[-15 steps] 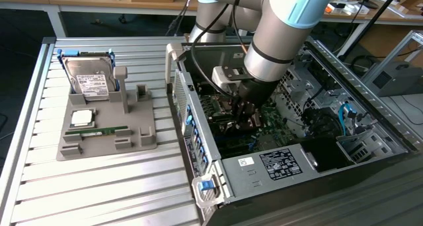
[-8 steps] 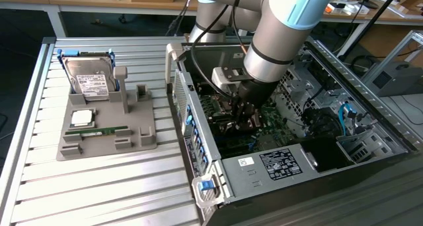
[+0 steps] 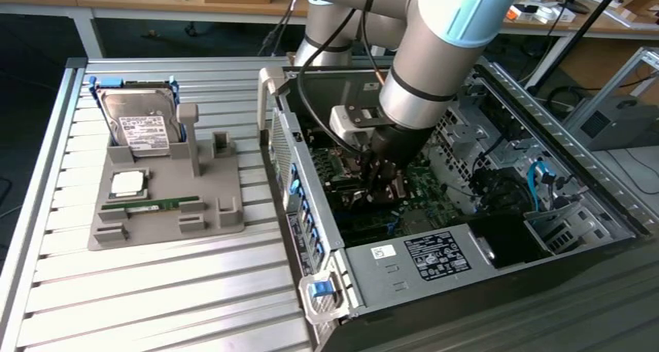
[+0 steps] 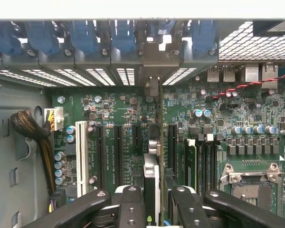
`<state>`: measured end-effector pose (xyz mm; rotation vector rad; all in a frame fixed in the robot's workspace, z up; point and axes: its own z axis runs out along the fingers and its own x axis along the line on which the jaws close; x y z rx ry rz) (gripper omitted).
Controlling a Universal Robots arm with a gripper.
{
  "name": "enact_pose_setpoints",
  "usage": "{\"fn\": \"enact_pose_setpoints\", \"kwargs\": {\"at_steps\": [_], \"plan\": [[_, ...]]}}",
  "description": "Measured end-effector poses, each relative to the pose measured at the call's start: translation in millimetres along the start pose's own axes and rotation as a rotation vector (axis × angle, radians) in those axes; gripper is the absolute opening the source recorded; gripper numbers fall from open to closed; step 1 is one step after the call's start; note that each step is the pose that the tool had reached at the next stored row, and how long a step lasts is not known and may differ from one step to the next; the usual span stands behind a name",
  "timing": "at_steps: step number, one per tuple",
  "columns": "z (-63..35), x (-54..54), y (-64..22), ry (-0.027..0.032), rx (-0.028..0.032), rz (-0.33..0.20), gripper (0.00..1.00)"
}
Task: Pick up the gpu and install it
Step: 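Insert the gpu into the slot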
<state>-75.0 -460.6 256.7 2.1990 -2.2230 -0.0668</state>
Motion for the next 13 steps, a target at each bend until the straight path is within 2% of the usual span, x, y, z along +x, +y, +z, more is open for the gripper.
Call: {"fn": "enact_pose_setpoints", "kwargs": {"at_steps": [13], "plan": [[2.8,0.0,-0.1,0.0004,0.0,0.0,0.27]]}}
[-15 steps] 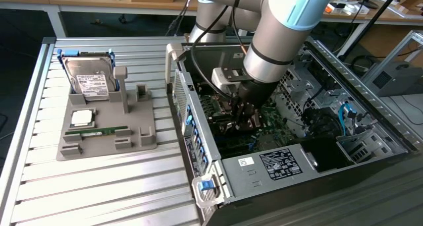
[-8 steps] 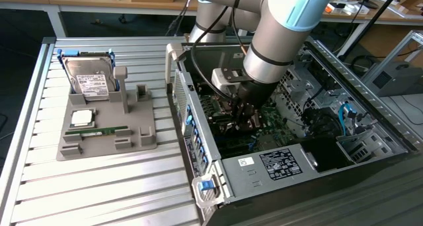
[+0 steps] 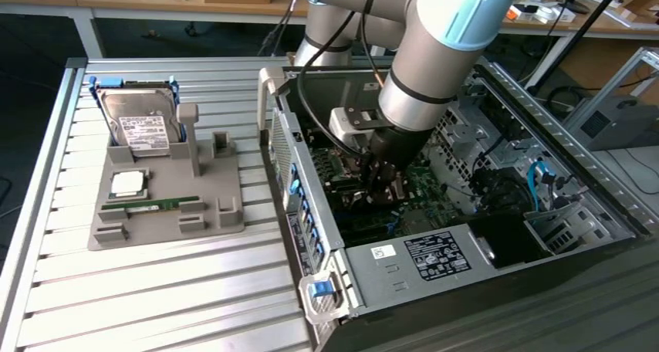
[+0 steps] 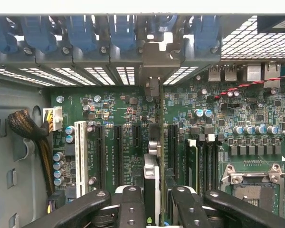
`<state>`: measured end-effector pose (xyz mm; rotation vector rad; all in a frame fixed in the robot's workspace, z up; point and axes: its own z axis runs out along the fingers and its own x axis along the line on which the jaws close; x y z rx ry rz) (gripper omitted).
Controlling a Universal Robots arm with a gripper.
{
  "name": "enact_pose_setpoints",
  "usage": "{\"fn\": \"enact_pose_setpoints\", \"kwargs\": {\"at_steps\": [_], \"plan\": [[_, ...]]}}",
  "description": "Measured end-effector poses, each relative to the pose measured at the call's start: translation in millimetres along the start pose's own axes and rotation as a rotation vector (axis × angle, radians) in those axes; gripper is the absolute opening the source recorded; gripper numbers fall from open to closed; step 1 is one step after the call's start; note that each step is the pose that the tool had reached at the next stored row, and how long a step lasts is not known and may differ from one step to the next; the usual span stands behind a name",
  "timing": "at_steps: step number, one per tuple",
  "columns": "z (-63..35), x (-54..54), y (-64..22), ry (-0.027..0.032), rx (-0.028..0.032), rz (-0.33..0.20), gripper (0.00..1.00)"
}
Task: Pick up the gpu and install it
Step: 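Insert the gpu into the slot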
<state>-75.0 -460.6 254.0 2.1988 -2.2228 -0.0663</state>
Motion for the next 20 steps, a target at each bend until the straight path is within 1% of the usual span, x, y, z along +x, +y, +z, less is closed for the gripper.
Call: {"fn": "enact_pose_setpoints", "kwargs": {"at_steps": [3,4,6,7,9,10,12,13,14,15,16,18,19,20], "plan": [[0.6,-0.1,0.0,-0.0014,0.0006,0.0,0.28],[0.5,-0.1,0.0,-0.0012,0.0005,0.0,0.34],[0.0,0.0,0.0,-0.0001,0.0,0.0,0.34],[0.1,0.0,0.0,-0.0002,0.0001,0.0,0.4],[0.1,0.0,0.0,0.0,0.0,0.0,0.4],[-11.9,-2.0,0.5,0.0082,0.0009,0.001,0.4],[-21.1,-4.1,0.9,0.0092,0.0016,0.001,0.4],[-29.0,-7.3,1.3,0.0114,0.002,0.001,0.39],[-34.8,-10.6,1.5,0.0134,0.002,0.001,0.33],[-36.1,-11.5,1.6,0.0137,0.002,0.001,0.26],[-36.7,-12.3,1.6,0.0137,0.0021,0.001,0.26],[-36.9,-12.5,1.6,0.0139,0.0021,0.0,0.14],[-36.9,-12.6,1.5,0.0138,0.0021,0.0,0.14],[-36.9,-12.7,0.6,0.0138,0.0017,0.0,0.11]]}}
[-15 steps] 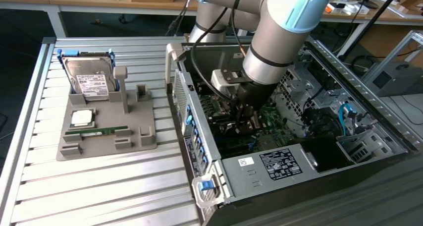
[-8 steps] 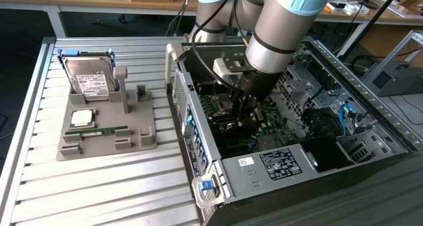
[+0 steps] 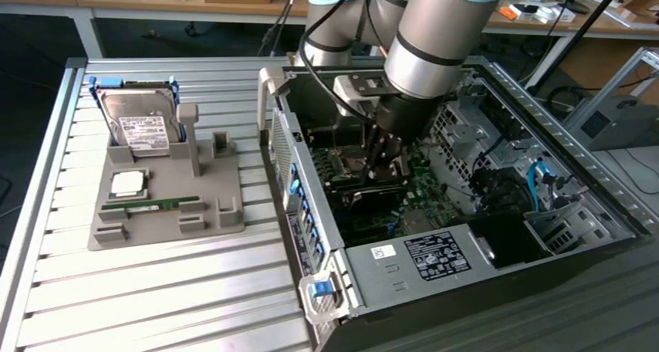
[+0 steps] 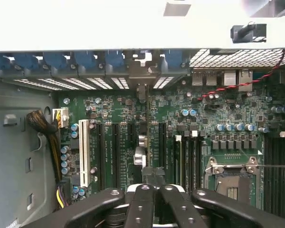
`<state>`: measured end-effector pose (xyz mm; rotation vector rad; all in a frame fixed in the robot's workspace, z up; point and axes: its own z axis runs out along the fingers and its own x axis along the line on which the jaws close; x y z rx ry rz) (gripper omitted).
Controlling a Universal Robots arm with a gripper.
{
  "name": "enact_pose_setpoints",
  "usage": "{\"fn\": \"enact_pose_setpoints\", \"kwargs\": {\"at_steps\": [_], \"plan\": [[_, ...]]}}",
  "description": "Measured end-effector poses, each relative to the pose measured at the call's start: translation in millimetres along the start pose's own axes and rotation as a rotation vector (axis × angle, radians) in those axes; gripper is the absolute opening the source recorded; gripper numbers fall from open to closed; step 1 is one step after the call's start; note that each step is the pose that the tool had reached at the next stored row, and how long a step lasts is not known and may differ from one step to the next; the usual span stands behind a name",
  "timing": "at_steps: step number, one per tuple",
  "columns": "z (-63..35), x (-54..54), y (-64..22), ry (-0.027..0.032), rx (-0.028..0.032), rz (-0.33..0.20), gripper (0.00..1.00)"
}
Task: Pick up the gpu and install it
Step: 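Insert the gpu into the slot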
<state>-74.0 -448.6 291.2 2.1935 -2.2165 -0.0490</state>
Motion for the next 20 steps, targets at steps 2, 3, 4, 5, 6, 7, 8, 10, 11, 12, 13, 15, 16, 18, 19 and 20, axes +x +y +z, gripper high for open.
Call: {"fn": "enact_pose_setpoints", "kwargs": {"at_steps": [2,3,4,5,6,7,8,10,11,12,13,15,16,18,19,20], "plan": [[0.0,0.6,-5.7,0.0,-0.0051,-0.001,0.11],[-0.1,1.0,-12.0,0.0002,-0.0113,-0.002,0.11],[-0.1,1.2,-16.1,0.0002,-0.0153,-0.002,0.11],[0.0,1.3,-20.4,0.0003,-0.0198,-0.002,0.11],[0.2,1.5,-26.5,0.0001,-0.0263,-0.002,0.11],[0.4,1.5,-31.3,0.0002,-0.0315,-0.002,0.11],[0.5,1.6,-35.8,0.0005,-0.0365,-0.002,0.11],[0.8,1.5,-42.9,0.0007,-0.0448,-0.002,0.11],[0.9,1.5,-45.5,0.0007,-0.0477,-0.002,0.11],[0.9,1.5,-47.6,0.0008,-0.0499,-0.003,0.11],[1.0,1.5,-49.3,0.0009,-0.0518,-0.003,0.11],[1.1,1.5,-51.0,0.0008,-0.0534,-0.003,0.11],[1.2,1.5,-51.3,0.0007,-0.0535,-0.003,0.11],[1.2,1.5,-51.3,0.0007,-0.0536,-0.003,0.11],[1.2,1.5,-51.3,0.0007,-0.0536,-0.003,0.11],[1.2,1.5,-51.3,0.0006,-0.0536,-0.003,0.11]]}}
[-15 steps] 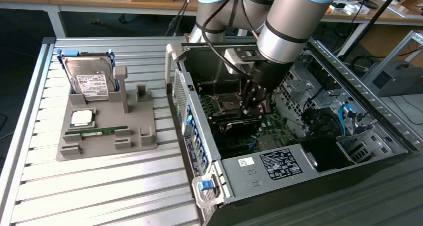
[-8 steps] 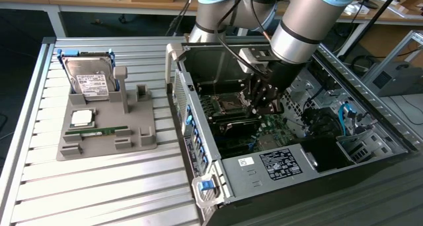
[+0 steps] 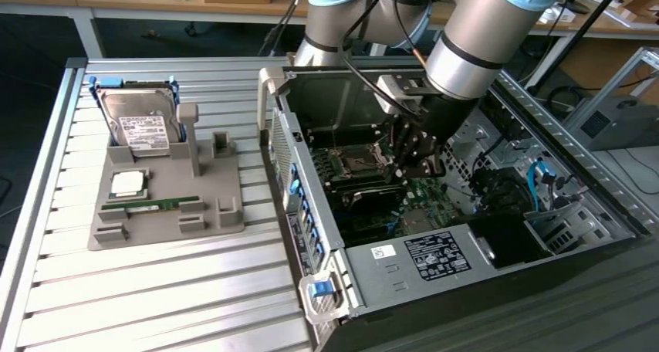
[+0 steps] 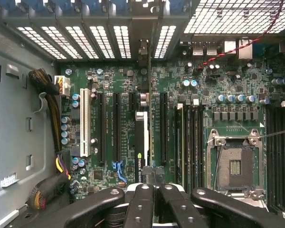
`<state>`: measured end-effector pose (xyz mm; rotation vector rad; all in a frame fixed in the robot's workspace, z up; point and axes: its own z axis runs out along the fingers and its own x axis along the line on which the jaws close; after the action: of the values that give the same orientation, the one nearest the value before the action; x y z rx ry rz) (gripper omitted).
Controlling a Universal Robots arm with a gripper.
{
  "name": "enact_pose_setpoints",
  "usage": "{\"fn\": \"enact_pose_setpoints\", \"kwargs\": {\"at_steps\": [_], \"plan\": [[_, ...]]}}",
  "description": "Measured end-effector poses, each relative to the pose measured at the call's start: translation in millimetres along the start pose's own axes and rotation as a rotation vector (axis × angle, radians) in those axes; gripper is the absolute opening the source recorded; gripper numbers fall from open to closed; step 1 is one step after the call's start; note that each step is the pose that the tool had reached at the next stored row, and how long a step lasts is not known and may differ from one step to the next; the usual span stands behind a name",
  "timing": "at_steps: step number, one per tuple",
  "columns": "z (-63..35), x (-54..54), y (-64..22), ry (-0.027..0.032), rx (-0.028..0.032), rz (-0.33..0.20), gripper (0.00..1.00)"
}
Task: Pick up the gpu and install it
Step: 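Insert the gpu into the slot, then press down on the gpu until it lock into place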
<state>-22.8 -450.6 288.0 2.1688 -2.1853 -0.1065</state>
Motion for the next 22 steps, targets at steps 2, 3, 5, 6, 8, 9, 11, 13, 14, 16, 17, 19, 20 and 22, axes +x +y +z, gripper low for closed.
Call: {"fn": "enact_pose_setpoints", "kwargs": {"at_steps": [2,3,5,6,8,9,11,13,14,16,17,19,20,22], "plan": [[0.0,0.0,0.0,0.0,0.0,0.0,0.11],[0.0,0.0,0.0,0.0,0.0,0.0,0.11],[0.0,0.0,0.0,0.0,0.0,0.0,0.11],[0.0,0.0,0.0,0.0,0.0,0.0,0.11],[0.1,0.0,1.1,0.0001,0.0,0.0,0.11],[0.8,0.0,4.6,-0.0002,0.0,0.0,0.11],[2.4,0.1,14.1,0.0001,0.0005,0.0,0.11],[5.2,0.3,26.5,0.0,0.0011,0.0,0.11],[6.1,0.3,30.1,0.0,0.0011,0.0,0.11],[9.5,-0.2,40.8,-0.0002,0.0013,0.0,0.11],[10.8,-1.0,44.3,0.0,0.0012,0.0,0.11],[13.7,-2.7,53.6,0.0001,0.0012,0.0,0.11],[14.7,-2.8,57.4,-0.0001,0.0013,0.0,0.11],[15.7,-2.7,60.9,-0.0001,0.0013,0.0,0.11]]}}
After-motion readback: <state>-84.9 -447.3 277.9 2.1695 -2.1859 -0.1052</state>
